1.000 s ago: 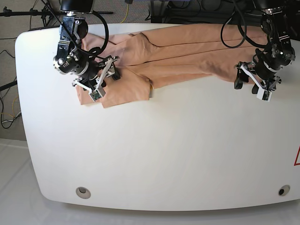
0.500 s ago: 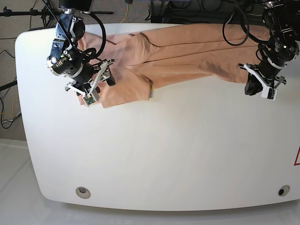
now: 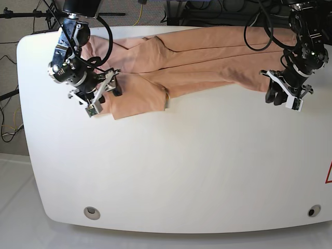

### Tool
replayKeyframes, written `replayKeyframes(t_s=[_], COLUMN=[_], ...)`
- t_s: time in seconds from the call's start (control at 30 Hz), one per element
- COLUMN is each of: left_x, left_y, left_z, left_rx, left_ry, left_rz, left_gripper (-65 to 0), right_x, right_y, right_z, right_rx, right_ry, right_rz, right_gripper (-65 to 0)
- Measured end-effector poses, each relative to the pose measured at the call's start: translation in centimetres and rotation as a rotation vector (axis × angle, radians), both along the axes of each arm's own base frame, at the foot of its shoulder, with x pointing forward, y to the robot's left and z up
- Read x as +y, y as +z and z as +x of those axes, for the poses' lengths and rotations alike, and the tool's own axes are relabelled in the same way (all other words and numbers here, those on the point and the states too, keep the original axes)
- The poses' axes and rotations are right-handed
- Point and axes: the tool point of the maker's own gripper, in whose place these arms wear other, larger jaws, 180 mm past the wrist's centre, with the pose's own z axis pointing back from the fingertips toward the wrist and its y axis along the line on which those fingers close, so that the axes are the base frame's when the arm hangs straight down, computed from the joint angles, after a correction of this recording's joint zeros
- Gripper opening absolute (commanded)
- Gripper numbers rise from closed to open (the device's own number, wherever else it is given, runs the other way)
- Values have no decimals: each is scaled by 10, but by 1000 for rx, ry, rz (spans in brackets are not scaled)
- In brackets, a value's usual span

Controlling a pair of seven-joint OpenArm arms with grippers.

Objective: Fold the T-shirt properly
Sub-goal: 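Move both grippers inward onto the folded shirt and close them, then pull the shirt end with the left gripper away from the right gripper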

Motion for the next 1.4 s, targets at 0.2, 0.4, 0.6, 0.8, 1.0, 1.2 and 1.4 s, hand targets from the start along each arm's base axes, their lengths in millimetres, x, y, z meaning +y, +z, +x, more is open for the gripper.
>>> replayKeyframes(t_s=[0.2, 0.4, 0.6, 0.8, 1.0, 1.2, 1.4], left_x=[-2, -8, -10, -6, -5, -7, -6], left_y=[-8, -25, -53, -59, -60, -59, -58], left_z=[-6, -7, -28, -29, -29, -33, -31], left_rx=[30, 52, 147, 134, 131, 136, 141], left_ry=[-10, -14, 3, 31, 36, 31, 22], left_rz=[4, -26, -45, -83, -88, -84, -73], left_gripper=[-347, -650, -650, -650, -650, -650, -646], right_x=[3, 13, 29, 36, 38, 36, 34], right_y=[-12, -18, -25, -29, -30, -32, -29], right_z=[-1, 6, 3, -10, -18, -21, -14], right_rx=[37, 43, 59, 70, 70, 71, 74], right_ry=[8, 38, 60, 73, 62, 42, 47], right_rz=[12, 28, 77, 106, 140, 150, 133], right_gripper=[-305, -518, -646, -650, -650, -641, -597])
